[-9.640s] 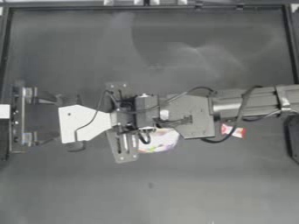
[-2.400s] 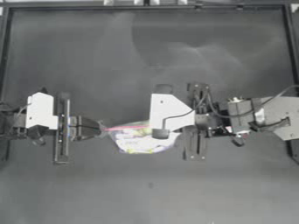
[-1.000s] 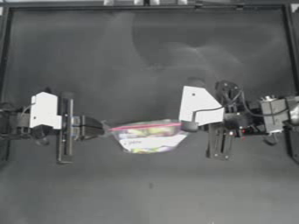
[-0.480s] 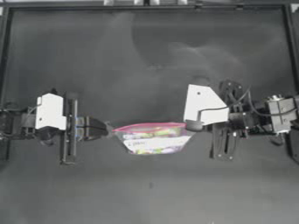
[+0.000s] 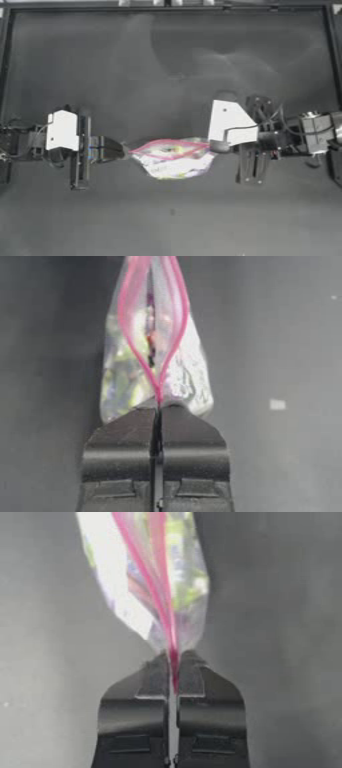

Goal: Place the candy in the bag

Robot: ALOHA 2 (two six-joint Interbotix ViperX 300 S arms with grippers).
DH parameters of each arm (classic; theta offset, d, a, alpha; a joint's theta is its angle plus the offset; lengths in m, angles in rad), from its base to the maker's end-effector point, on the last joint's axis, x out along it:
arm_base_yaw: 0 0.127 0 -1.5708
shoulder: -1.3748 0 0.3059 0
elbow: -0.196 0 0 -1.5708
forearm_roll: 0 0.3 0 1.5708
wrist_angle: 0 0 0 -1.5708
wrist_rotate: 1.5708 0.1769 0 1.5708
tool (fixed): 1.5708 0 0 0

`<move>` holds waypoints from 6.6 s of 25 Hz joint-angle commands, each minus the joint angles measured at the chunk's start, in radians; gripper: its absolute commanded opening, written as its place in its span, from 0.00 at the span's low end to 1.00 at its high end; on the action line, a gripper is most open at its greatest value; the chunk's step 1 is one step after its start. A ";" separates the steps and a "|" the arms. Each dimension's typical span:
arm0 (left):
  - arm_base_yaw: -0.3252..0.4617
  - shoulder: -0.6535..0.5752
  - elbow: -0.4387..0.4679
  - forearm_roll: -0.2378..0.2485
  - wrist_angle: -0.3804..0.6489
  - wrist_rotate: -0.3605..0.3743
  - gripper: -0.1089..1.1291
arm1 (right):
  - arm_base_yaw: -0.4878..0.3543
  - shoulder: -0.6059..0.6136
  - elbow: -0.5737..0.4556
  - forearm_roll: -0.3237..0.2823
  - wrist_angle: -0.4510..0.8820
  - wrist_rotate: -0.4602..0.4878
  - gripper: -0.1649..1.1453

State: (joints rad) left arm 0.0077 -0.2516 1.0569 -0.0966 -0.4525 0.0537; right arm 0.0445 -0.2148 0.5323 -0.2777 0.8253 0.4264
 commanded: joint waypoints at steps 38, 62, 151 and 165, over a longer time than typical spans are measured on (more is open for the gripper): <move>-0.003 0.207 -0.150 0.021 -0.002 0.006 0.16 | -0.006 0.078 0.049 -0.006 -0.146 0.026 0.16; -0.002 0.299 -0.173 0.018 -0.029 0.074 0.16 | -0.031 0.120 0.100 -0.006 -0.252 0.049 0.16; -0.002 0.314 -0.196 0.017 -0.018 0.072 0.16 | -0.137 -0.055 0.407 0.103 -0.141 0.106 0.90; 0.003 0.314 -0.196 0.021 -0.018 0.074 0.16 | -0.155 -0.009 0.414 0.115 -0.210 0.160 0.89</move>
State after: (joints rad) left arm 0.0092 0.0798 0.8790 -0.0782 -0.4679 0.1258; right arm -0.1089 -0.2209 0.9541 -0.1626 0.6213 0.5829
